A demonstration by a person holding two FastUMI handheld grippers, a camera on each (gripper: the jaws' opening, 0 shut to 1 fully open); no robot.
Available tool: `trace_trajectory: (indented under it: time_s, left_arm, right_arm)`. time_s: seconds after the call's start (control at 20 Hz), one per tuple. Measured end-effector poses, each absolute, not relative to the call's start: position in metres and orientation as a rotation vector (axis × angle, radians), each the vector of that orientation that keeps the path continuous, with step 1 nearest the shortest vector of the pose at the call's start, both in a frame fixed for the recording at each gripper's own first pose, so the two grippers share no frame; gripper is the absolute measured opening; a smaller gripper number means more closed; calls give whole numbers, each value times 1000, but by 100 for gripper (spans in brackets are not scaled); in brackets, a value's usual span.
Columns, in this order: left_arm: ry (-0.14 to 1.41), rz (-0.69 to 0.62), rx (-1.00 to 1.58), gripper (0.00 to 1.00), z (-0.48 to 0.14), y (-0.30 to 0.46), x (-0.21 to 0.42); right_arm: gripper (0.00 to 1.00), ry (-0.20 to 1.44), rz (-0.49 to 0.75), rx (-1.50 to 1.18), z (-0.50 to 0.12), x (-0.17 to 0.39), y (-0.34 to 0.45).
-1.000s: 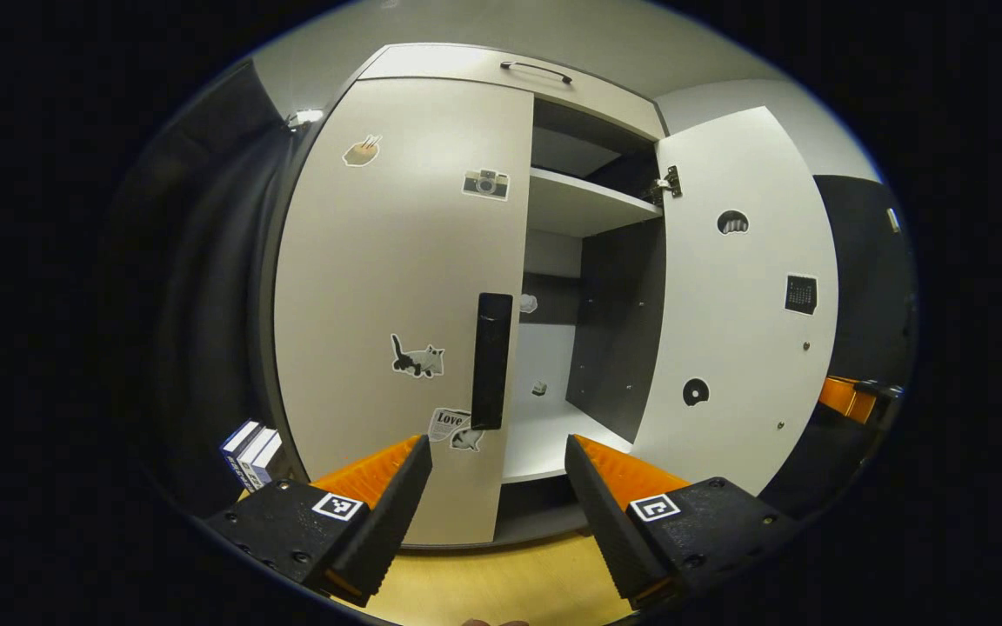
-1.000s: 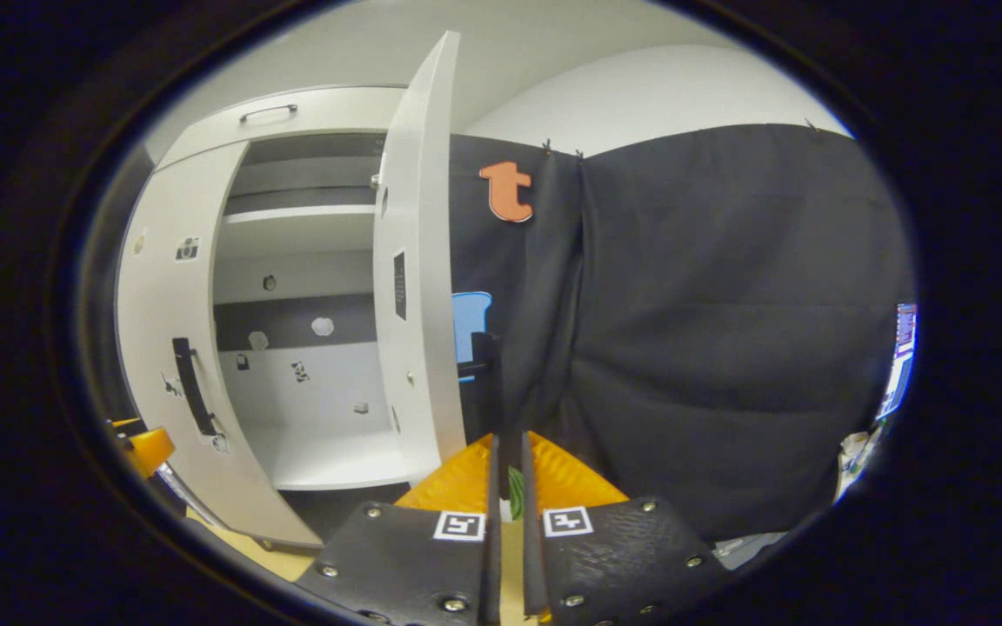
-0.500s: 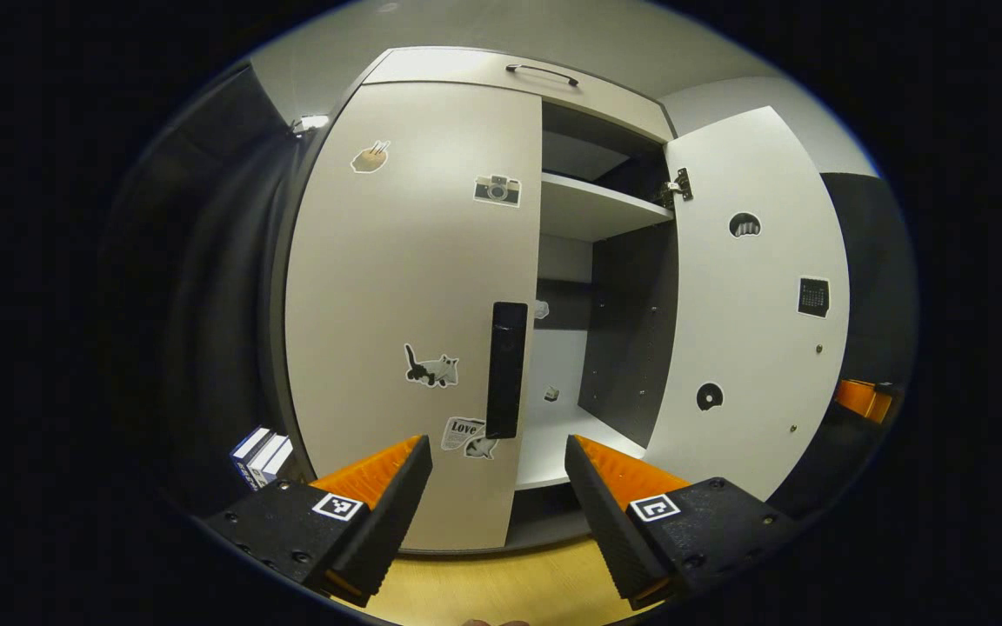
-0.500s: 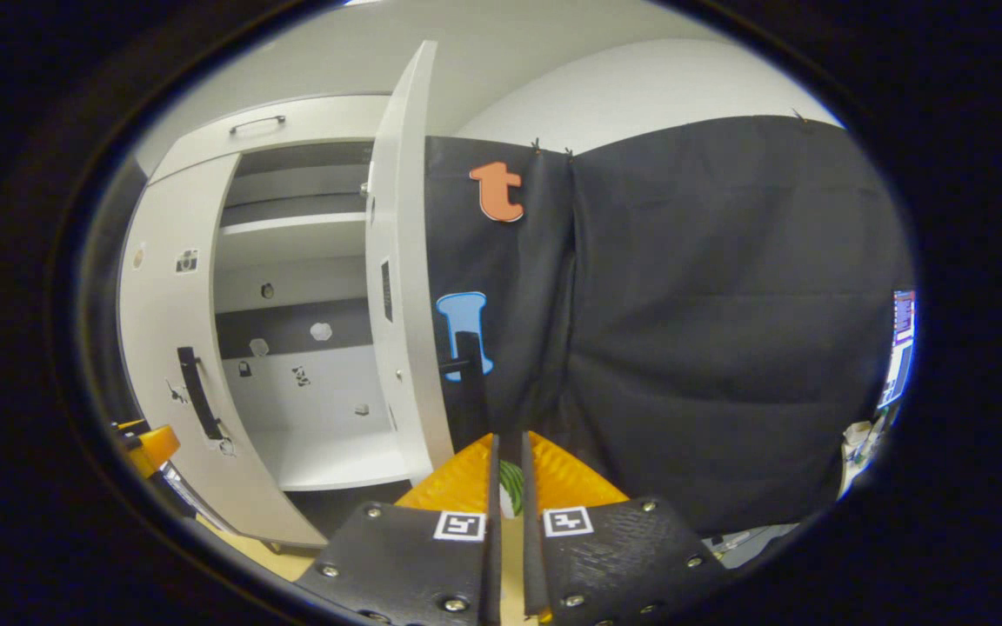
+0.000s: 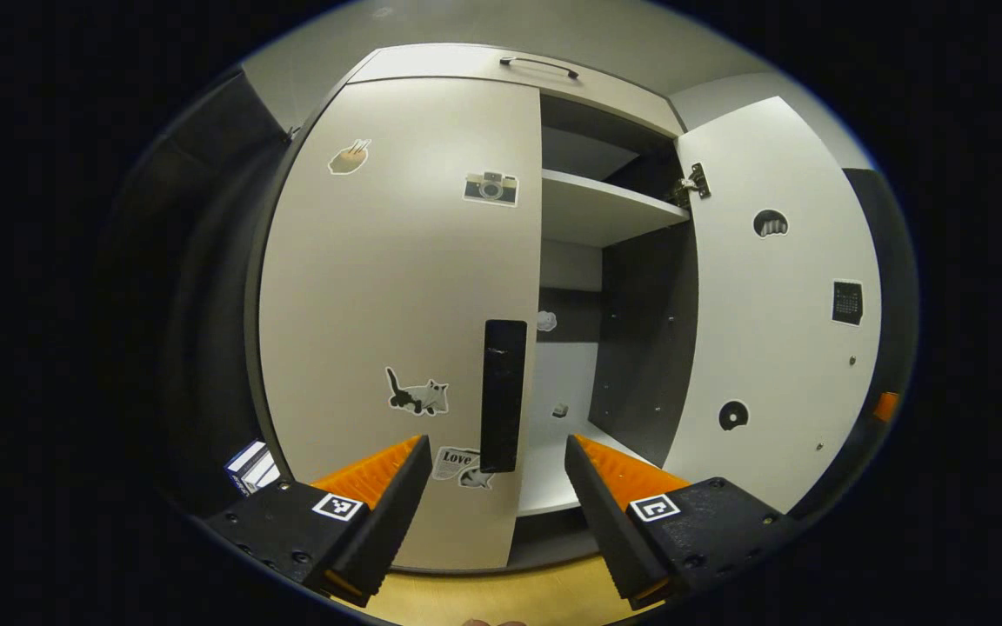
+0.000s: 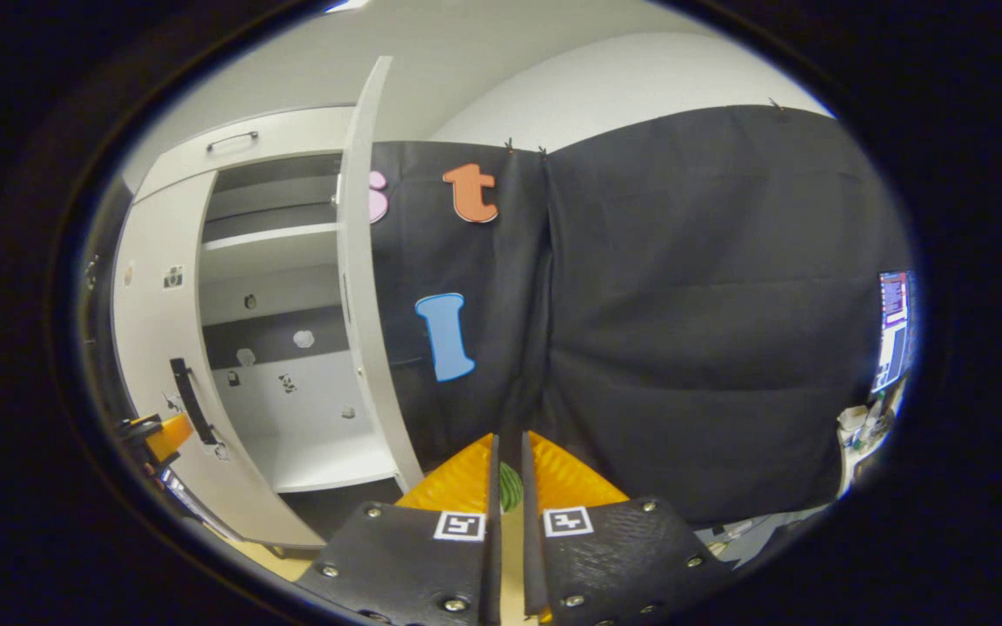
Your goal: Open the right door of the double-door shoe cabinet with the right hand, and open the left door with the left hand.
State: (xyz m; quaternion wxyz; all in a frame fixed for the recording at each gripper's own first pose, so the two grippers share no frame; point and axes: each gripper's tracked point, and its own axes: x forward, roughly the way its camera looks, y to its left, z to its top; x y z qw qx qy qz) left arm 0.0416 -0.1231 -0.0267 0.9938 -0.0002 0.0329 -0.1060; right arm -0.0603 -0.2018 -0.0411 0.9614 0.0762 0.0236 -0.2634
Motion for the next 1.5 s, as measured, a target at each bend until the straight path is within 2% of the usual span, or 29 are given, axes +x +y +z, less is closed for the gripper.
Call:
trace_trajectory:
  time_s: [0.7, 0.8, 0.95, 1.1, 1.15, 1.2, 1.3, 1.5]
  left_arm:
    - [63, -102, 44, 95, -35, -121, 107]
    - [64, -96, 53, 89, -35, -121, 110]
    - [80, -90, 66, 71, -40, -123, 115]
    - [80, -102, 68, 63, -40, -128, 114]
    - [79, -106, 69, 52, -40, -130, 115]
    - [79, -122, 64, 52, -40, -135, 115]
    - [81, -114, 68, 37, -41, -134, 114]
    - [85, -111, 56, 34, -40, -133, 115]
  right_arm:
    - [10, 71, -596, 158, -51, -68, -236]
    - [10, 76, -594, 158, -53, -65, -236]
    - [10, 83, -585, 158, -55, -61, -236]
    - [10, 88, -576, 157, -57, -56, -234]
    - [10, 91, -571, 158, -58, -55, -234]
    - [10, 93, -567, 159, -58, -51, -234]
    - [10, 96, -559, 161, -61, -47, -232]
    - [10, 110, -536, 171, -67, -40, -230]
